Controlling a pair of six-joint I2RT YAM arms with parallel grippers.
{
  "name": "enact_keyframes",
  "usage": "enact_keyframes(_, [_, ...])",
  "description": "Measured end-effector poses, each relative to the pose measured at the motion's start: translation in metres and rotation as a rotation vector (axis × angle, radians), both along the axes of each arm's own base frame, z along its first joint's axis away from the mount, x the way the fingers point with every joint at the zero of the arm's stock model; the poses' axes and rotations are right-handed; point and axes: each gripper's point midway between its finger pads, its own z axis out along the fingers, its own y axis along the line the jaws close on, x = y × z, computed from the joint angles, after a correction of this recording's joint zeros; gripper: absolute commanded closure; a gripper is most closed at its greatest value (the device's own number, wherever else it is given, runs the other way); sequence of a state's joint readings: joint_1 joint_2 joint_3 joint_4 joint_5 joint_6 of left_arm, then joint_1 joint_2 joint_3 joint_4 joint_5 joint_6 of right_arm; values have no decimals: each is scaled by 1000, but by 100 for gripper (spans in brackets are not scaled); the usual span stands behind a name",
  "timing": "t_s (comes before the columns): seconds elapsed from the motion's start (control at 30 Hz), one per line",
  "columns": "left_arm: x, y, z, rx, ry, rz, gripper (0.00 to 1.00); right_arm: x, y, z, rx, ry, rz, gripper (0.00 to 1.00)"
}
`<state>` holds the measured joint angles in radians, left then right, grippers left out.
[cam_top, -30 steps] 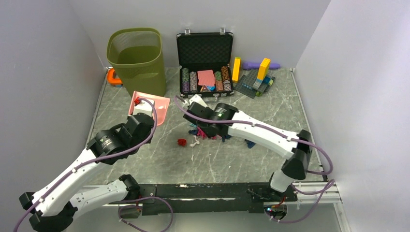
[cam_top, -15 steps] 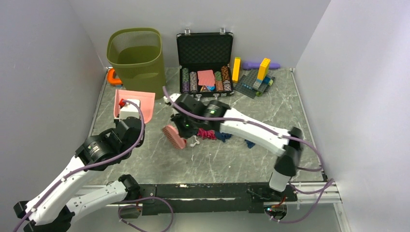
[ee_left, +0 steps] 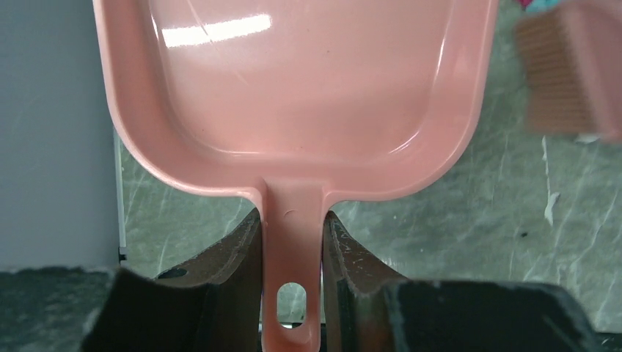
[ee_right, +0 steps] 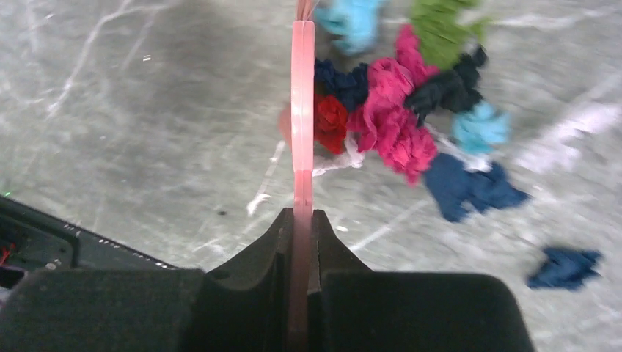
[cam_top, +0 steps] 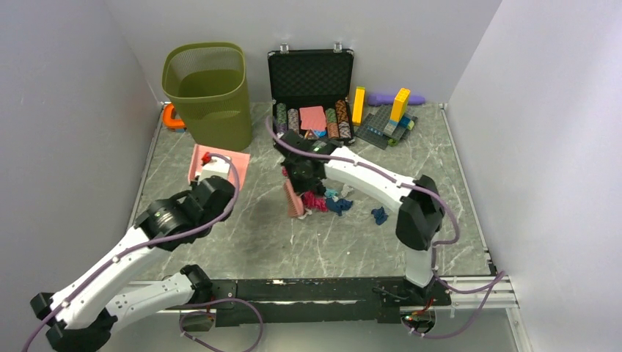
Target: Sweep away the paper scraps from the table
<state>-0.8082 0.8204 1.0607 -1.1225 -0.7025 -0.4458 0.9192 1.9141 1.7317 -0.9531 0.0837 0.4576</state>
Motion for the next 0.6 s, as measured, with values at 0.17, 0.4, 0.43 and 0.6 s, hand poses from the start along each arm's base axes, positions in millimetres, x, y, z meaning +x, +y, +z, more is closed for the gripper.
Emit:
enact_keyframes(0.17, [4, -20, -26, 45, 112, -65, 100, 13, -46, 31, -29, -57, -75, 100])
enact_keyframes(0.4, [-4, -65, -51, 1, 273, -301, 100, -1, -68, 99, 76, -181, -72, 100])
enact_keyframes(0.43, [-7, -73, -55, -13, 296, -340, 100, -1, -75, 105, 78, -197, -89, 100])
enact_keyframes(0.6, [-33, -112, -84, -43, 442, -559, 100, 6, -149, 122, -36, -285, -344, 100])
